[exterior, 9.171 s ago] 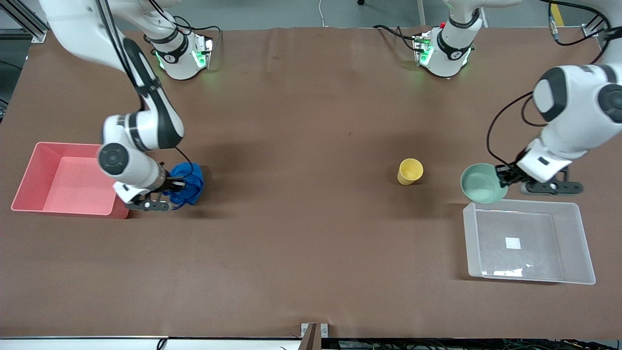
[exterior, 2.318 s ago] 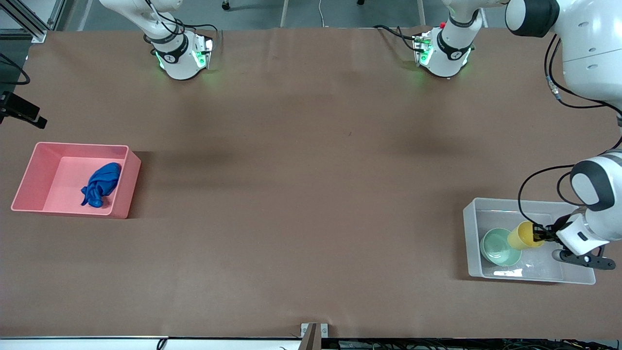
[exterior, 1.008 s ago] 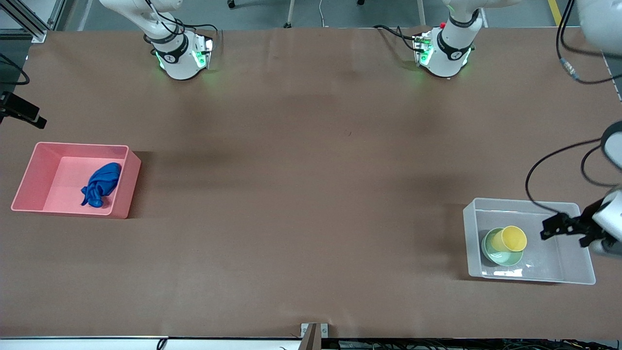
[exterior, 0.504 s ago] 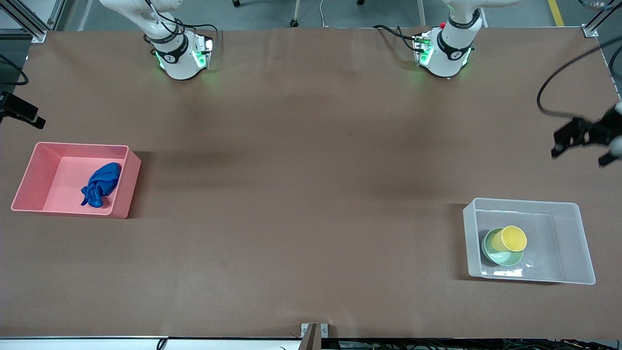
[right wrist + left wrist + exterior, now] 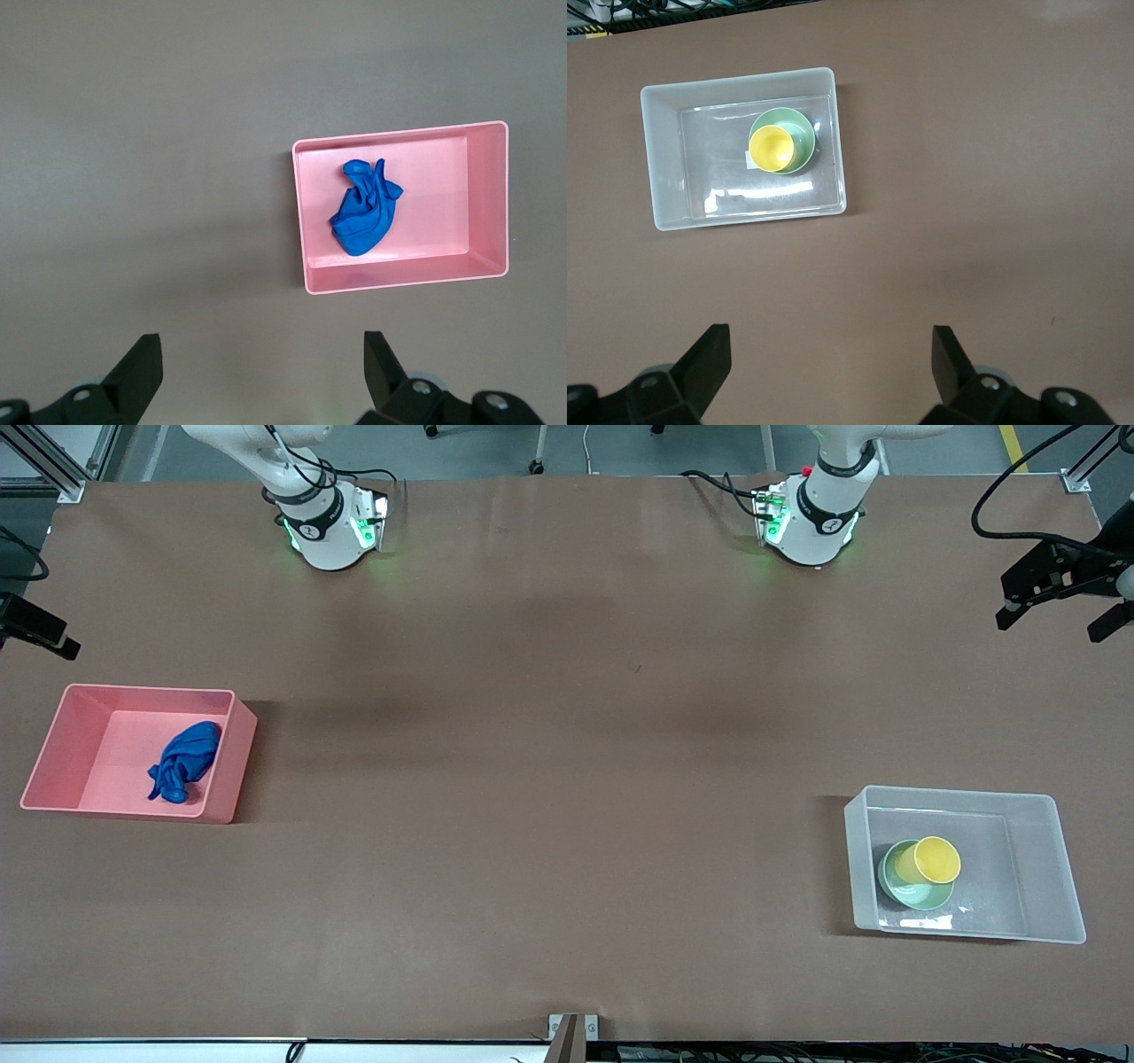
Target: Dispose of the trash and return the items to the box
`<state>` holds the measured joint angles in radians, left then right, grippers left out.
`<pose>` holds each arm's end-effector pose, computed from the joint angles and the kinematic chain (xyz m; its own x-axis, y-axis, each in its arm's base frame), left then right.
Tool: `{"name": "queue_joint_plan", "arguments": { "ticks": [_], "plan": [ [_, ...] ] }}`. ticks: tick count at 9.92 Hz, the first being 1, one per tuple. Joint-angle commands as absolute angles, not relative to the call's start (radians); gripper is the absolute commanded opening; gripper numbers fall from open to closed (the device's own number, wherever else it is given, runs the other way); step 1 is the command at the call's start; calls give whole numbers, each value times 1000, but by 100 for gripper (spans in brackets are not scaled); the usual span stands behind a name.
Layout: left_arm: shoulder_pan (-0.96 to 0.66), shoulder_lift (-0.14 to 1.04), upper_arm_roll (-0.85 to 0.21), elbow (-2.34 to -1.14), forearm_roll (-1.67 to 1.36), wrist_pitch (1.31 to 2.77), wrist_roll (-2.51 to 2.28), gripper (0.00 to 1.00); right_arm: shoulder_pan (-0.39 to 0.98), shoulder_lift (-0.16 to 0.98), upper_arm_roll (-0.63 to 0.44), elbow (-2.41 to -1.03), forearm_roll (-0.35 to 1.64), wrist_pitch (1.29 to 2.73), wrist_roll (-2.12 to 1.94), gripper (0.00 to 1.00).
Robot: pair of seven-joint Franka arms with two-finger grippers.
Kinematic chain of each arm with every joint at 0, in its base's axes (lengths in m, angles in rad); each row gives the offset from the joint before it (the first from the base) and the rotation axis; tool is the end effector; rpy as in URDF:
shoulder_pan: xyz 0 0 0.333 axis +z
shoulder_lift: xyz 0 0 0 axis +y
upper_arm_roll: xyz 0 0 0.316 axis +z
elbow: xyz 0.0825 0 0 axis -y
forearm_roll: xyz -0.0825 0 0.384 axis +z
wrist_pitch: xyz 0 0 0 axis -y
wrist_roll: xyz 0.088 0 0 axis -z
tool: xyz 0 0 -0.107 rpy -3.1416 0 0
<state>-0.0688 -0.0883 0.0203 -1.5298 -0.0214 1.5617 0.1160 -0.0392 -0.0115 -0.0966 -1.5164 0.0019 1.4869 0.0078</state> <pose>0.5240 -0.0271 0.6907 0.9790 -0.1634 0.1218 -0.1657 -0.9861 0.0090 0.5377 -0.0736 0.6489 0.9896 -0.1429 -0.0181 -0.1430 -0.9897 -0.0029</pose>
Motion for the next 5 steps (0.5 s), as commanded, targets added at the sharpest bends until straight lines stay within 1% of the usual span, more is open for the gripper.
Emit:
{"name": "queue_joint_plan", "arguments": {
  "ticks": [1,5],
  "plan": [
    [-68,6,15,-1422,0,1474,57,100,-48,-15,-90,-1517,-8,1488,9,100],
    [-52,-17,6,-1474,-6,1463,28,100,-48,-15,-89,-1517,-8,1486,9,100]
  ]
}}
